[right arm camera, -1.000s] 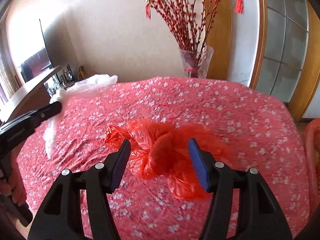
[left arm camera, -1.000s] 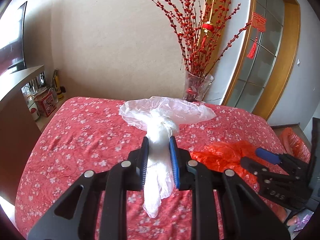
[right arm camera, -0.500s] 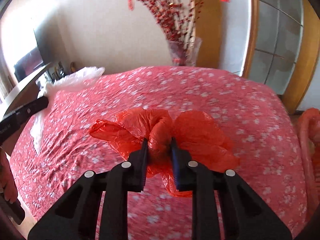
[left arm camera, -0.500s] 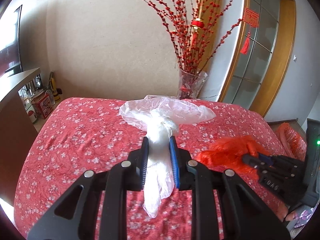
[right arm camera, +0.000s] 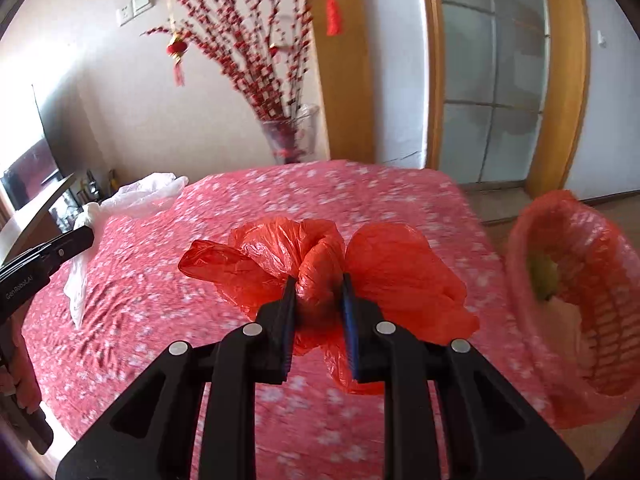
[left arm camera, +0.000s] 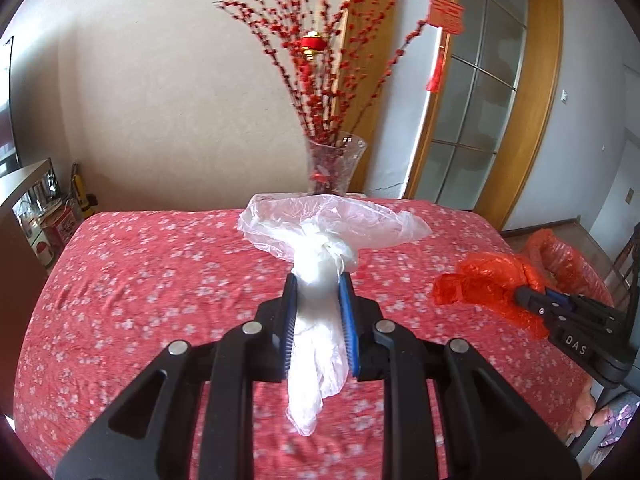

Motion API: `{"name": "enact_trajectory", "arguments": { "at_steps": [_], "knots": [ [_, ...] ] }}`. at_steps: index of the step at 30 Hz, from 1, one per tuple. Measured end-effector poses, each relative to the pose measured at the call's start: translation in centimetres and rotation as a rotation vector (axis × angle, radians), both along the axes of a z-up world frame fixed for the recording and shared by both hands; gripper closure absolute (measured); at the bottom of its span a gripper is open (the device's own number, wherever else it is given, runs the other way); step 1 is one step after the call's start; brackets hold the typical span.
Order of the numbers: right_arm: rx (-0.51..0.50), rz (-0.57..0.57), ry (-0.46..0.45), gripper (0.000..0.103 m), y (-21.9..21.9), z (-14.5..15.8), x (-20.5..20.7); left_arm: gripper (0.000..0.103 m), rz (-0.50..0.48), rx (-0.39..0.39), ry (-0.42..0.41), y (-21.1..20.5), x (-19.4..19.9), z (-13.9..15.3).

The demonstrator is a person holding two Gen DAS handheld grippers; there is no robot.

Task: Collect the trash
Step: 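Carry the white and red bags over the wastebasket and open both tools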

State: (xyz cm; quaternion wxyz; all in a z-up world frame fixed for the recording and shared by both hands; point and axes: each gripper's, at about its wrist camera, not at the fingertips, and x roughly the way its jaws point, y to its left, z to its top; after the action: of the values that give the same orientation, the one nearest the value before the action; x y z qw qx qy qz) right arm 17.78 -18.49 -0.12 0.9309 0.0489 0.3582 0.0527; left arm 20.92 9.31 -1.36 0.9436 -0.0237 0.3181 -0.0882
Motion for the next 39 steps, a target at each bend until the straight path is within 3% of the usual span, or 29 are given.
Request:
{"name": "enact_trajectory", "arguments": {
  "at_steps": [17, 39],
  "knots": [
    [-0.037, -0.198, -0.155, 0.082, -7.8, 3.3, -4.3, 0.082, -0.119, 0.024, -0.016, -8.2, -0.8, 0.7],
    [-0.037, -0.394, -0.191, 0.082, -16.1, 3.8, -7.1, 0.081, -0.295, 0.014, -0.036, -19.4, -1.7, 1.6]
  ]
}}
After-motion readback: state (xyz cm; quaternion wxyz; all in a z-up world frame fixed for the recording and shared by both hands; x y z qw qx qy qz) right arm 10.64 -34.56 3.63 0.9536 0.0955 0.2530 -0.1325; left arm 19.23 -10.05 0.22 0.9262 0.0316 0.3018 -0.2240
